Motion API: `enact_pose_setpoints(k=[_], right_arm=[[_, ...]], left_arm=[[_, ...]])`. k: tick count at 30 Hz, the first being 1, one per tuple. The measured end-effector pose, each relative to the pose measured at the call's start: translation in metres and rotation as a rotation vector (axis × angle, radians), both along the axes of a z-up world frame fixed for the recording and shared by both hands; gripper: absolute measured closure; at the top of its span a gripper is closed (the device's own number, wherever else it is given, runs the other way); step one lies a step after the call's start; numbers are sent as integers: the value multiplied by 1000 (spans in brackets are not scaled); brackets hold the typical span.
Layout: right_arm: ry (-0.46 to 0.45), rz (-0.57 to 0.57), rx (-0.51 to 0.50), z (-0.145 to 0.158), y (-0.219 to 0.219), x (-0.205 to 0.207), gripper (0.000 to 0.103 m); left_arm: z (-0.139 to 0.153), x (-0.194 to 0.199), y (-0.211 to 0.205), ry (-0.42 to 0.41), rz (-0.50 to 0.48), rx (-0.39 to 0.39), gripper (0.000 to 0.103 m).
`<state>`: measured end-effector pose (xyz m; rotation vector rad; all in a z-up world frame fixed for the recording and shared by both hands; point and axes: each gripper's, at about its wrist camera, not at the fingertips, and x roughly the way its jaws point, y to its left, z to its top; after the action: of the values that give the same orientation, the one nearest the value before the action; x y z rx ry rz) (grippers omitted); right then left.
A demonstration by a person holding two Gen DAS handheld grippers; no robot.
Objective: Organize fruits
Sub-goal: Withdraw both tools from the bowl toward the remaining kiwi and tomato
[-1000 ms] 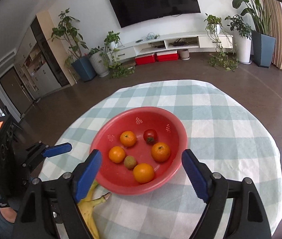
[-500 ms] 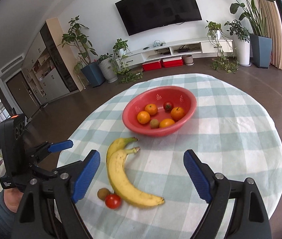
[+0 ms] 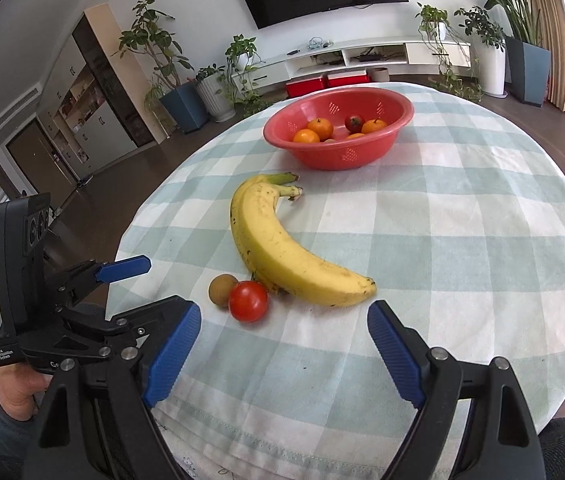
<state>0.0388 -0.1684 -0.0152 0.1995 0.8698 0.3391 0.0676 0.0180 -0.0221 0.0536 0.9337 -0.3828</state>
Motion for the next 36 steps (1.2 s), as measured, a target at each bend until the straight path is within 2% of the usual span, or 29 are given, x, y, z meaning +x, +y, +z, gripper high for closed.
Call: enact_pose_setpoints(k=[6,20,25,33,36], right_arm=[[4,0,-15,-1,1,-3,15],[10,1,-24,-6,0,-5,17],[6,7,-24,-7,1,-4,21],[26,27,-23,-11,2,-4,32],[22,27,-24,-11,1,-5,32]], left_arm=[[3,0,-9,-11,-17,28,6],[2,6,-9,-5,-18,33,6],[0,10,-9,-4,-25,52,6],[-2,19,-16,-8,-122,86,7],[-5,26,-17,11,-165,81,14]])
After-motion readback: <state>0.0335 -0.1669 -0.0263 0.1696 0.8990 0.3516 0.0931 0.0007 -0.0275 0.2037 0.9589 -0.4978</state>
